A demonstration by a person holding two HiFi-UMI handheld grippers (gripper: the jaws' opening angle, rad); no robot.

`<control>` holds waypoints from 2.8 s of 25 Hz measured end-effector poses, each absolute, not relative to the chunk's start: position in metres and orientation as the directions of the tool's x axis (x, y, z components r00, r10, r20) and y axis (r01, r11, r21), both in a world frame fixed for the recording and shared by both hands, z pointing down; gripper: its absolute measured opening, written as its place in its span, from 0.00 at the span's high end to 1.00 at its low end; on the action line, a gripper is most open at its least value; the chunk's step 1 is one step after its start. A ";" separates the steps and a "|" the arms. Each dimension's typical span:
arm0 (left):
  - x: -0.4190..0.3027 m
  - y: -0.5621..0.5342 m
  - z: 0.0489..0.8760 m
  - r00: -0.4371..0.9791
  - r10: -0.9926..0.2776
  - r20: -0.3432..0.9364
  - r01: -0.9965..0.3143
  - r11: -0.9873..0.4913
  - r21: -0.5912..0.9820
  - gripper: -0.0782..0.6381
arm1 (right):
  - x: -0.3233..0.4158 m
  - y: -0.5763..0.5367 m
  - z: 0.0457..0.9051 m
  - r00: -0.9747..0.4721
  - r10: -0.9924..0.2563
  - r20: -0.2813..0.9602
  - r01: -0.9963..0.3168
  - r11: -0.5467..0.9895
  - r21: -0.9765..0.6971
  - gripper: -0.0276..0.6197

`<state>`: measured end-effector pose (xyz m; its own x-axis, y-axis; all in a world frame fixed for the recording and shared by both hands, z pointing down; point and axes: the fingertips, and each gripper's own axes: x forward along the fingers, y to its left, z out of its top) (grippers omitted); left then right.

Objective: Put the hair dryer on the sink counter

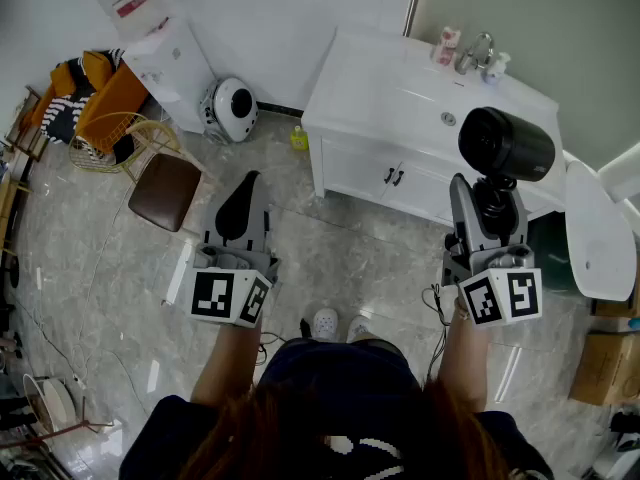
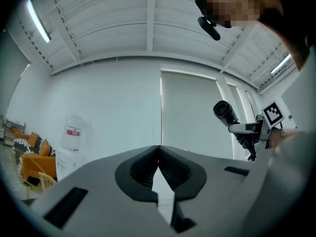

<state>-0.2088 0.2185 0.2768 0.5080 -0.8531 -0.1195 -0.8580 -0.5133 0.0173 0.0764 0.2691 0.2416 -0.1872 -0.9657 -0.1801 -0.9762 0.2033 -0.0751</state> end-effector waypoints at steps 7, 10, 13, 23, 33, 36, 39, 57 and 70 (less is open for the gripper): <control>-0.179 0.252 0.267 0.505 -0.854 -0.124 -0.860 -0.510 0.015 0.87 | 0.096 0.303 0.232 -0.214 -0.959 -0.187 -0.970 0.232 -0.077 0.50; -0.164 0.266 0.267 0.490 -0.862 -0.128 -0.868 -0.496 0.012 0.87 | 0.113 0.317 0.230 -0.240 -0.949 -0.203 -0.957 0.267 -0.118 0.50; -0.157 0.274 0.265 0.468 -0.873 -0.138 -0.881 -0.473 0.009 0.87 | 0.127 0.324 0.228 -0.254 -0.943 -0.216 -0.951 0.285 -0.124 0.50; -0.142 0.267 0.276 0.436 -0.894 -0.106 -0.899 -0.439 -0.001 0.87 | 0.149 0.311 0.232 -0.276 -0.935 -0.223 -0.938 0.313 -0.152 0.50; -0.131 0.166 0.281 0.471 -0.873 -0.131 -0.879 -0.477 0.020 0.87 | 0.152 0.226 0.228 -0.263 -0.937 -0.228 -0.945 0.298 -0.132 0.50; -0.136 0.125 0.274 0.473 -0.869 -0.144 -0.877 -0.481 0.017 0.87 | 0.147 0.187 0.218 -0.261 -0.933 -0.248 -0.943 0.301 -0.139 0.50; -0.143 0.086 0.269 0.473 -0.868 -0.154 -0.876 -0.482 0.023 0.87 | 0.139 0.150 0.214 -0.263 -0.932 -0.248 -0.943 0.302 -0.137 0.50; -0.131 -0.067 0.281 0.470 -0.871 -0.142 -0.876 -0.480 0.042 0.87 | 0.148 -0.002 0.225 -0.272 -0.937 -0.218 -0.941 0.307 -0.145 0.50; -0.049 -0.207 0.257 0.326 -0.931 -0.164 -0.941 -0.336 0.034 0.87 | 0.224 -0.186 0.212 -0.444 -0.871 -0.211 -0.869 0.476 -0.138 0.50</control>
<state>-0.0492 -0.2071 0.2569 0.3265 -0.9309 -0.1638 -0.9412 -0.3361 0.0341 0.2236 -0.1857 0.2124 -0.4435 -0.8711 -0.2109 -0.8687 0.4757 -0.1381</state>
